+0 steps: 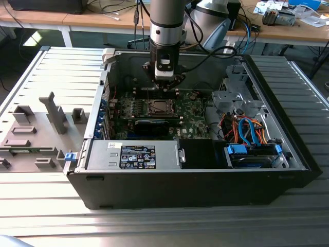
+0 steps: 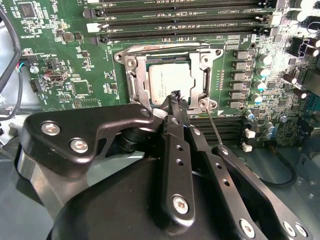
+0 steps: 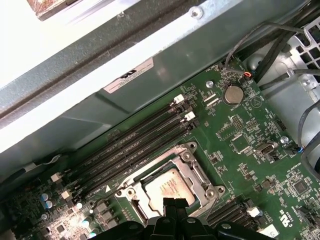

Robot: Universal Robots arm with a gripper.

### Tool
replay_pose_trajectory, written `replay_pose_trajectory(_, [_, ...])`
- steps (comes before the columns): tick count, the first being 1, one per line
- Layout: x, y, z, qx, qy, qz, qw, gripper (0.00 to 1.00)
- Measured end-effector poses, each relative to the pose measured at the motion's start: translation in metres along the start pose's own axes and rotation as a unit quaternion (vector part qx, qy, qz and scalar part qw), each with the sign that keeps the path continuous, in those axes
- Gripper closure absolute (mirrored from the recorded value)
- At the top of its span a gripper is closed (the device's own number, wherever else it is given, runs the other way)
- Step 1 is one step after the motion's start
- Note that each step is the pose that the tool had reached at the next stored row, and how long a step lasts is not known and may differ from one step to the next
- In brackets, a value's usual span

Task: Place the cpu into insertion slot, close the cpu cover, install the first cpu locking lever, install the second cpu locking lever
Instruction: 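Install the first cpu locking lever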

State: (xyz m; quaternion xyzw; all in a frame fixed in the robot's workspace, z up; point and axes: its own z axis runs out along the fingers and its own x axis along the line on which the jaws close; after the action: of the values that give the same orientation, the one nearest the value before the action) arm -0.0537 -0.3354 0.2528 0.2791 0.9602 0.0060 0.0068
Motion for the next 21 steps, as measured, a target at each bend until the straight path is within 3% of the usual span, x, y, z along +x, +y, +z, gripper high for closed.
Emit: replay_pose_trajectory(21, [0.0000, 0.0000, 0.0000, -0.0002, 0.0003, -0.019, 0.99981, 0.89])
